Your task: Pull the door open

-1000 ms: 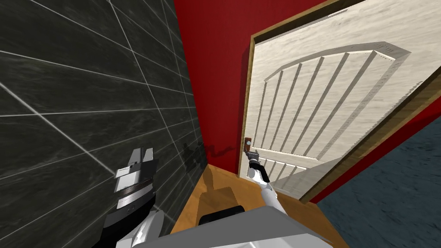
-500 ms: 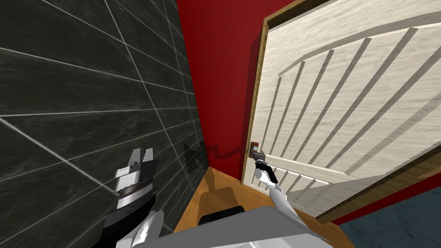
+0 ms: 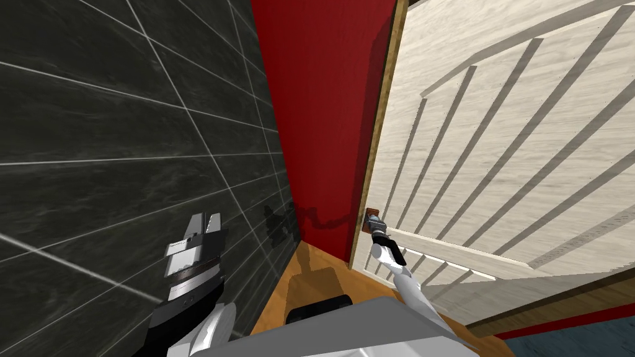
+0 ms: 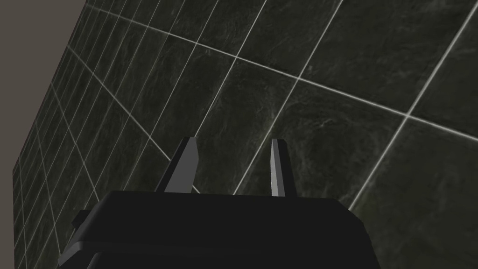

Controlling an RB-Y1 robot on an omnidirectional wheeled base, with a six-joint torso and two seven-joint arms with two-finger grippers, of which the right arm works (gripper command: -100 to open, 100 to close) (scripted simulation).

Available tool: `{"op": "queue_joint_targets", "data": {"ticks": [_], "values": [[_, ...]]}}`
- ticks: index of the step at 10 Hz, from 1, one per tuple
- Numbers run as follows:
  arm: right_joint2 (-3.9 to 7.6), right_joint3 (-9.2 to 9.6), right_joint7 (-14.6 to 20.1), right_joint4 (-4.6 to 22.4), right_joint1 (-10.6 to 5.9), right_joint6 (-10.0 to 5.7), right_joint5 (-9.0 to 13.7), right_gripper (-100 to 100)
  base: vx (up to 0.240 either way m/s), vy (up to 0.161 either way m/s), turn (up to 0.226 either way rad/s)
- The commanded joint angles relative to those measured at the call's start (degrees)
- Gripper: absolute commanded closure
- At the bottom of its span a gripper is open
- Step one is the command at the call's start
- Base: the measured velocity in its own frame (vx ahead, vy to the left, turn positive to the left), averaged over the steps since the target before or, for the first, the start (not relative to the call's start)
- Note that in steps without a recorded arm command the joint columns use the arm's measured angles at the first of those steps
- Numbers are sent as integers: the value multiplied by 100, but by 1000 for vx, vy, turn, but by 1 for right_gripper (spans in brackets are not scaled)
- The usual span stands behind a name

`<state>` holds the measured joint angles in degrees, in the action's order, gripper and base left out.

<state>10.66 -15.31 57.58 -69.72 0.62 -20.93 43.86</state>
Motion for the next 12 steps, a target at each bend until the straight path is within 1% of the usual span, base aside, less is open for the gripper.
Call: {"op": "queue_joint_targets", "data": {"ticks": [1, 4, 5, 6, 10, 12], "values": [[-7, 6, 2, 1, 3, -1, 0, 100, -25, 5, 13], [-7, 6, 2, 1, 3, -1, 0, 100, -7, 3, 1], [38, 109, 79, -21, 48, 22, -6, 100, -137, -16, 92], [50, 132, 98, -30, 57, 23, -8, 100, -204, -22, 114], [202, 424, 343, -146, 166, 34, -24, 100, -243, -30, 130], [275, 564, 460, -201, 218, 40, -31, 100, -213, 10, 100]]}}
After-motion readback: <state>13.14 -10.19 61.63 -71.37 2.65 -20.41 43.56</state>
